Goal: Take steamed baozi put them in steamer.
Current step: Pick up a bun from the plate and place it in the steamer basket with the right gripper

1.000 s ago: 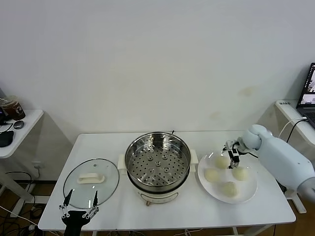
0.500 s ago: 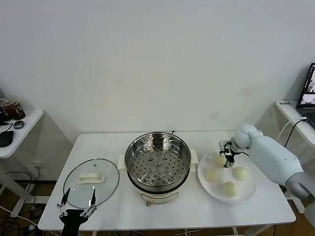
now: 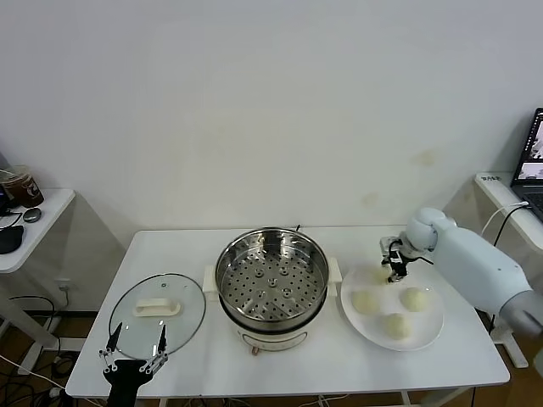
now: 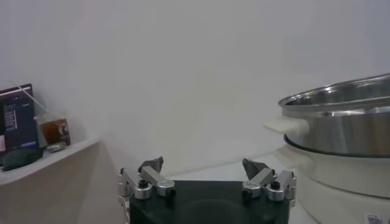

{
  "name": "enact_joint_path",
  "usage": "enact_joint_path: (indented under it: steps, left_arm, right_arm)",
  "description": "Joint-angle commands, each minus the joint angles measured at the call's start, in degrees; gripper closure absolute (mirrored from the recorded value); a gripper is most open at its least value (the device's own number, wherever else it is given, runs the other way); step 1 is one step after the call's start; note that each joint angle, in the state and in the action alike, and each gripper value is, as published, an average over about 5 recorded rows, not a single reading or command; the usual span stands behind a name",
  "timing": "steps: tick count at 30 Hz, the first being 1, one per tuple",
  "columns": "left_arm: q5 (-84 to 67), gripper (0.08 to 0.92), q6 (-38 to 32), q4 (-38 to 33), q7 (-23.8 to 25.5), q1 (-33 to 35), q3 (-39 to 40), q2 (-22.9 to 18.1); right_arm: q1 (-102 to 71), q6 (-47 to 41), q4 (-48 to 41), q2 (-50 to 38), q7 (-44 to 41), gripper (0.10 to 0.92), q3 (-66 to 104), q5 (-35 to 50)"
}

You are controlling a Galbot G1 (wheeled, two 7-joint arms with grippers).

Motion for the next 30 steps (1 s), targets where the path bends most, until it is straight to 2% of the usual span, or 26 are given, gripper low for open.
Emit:
enact_joint_path:
  steps: [1, 8, 16, 23, 30]
  left_arm:
    - [-0.1, 0.177, 0.0, 0.0, 0.0, -0.1, 0.0, 0.1]
    - [-0.8, 0.177, 0.1, -0.4, 0.2, -0.5, -0.2, 0.6]
    - [-1.7, 0.177, 0.0, -1.3, 0.3, -0.2, -1.5, 1.0]
    - [-2.1, 0.177, 0.1, -2.1, 0.3, -0.3, -2.7, 0.3]
    - [-2.1, 0.177, 0.3, -2.3, 0.3, -0.5, -3.2, -0.4]
  right_arm:
    - [8.6, 0.6, 6.4, -3.5, -1.6, 0.533, -4.4, 5.3]
    - [28.0, 6.8, 11.3, -1.7, -5.7, 0.527, -14.8, 17.8]
    - [36.1, 16.4, 12.8, 11.9, -4.0, 0.523, -24.5, 26.1]
    - [31.4, 25.6, 12.3, 24.8, -2.2, 0.516, -28.7, 22.0]
    - [25.3, 34.3, 8.0, 28.7, 0.7, 0.516, -29.3, 9.1]
